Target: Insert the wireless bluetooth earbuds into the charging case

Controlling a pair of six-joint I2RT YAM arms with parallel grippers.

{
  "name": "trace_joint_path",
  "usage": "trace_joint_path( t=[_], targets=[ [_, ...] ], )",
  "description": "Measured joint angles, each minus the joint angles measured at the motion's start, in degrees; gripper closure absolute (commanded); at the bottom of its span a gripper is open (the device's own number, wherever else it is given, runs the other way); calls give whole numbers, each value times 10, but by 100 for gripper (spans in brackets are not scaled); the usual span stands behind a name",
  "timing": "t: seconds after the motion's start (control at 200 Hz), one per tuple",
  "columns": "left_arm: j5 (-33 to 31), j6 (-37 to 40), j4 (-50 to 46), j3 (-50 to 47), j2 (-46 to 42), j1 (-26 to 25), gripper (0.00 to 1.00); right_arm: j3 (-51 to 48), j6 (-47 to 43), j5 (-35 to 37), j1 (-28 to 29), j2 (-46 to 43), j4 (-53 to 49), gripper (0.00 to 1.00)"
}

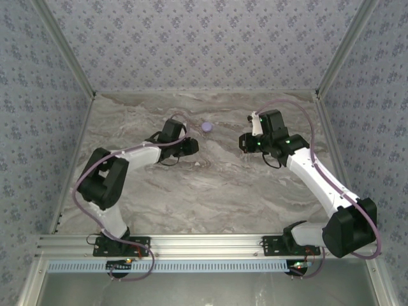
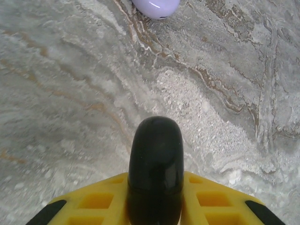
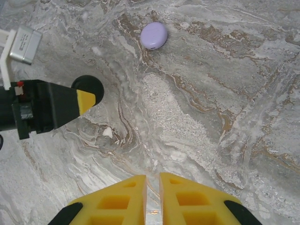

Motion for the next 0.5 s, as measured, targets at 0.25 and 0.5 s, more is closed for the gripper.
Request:
trace_joint_path(
  t=[0.25, 0.5],
  targets=[
    [31, -8, -6, 69, 80, 3, 74, -6, 0, 0, 0, 1, -4, 82],
    [61, -19, -5, 113, 135, 3, 74, -6, 0, 0, -3, 1, -8, 82]
  ],
)
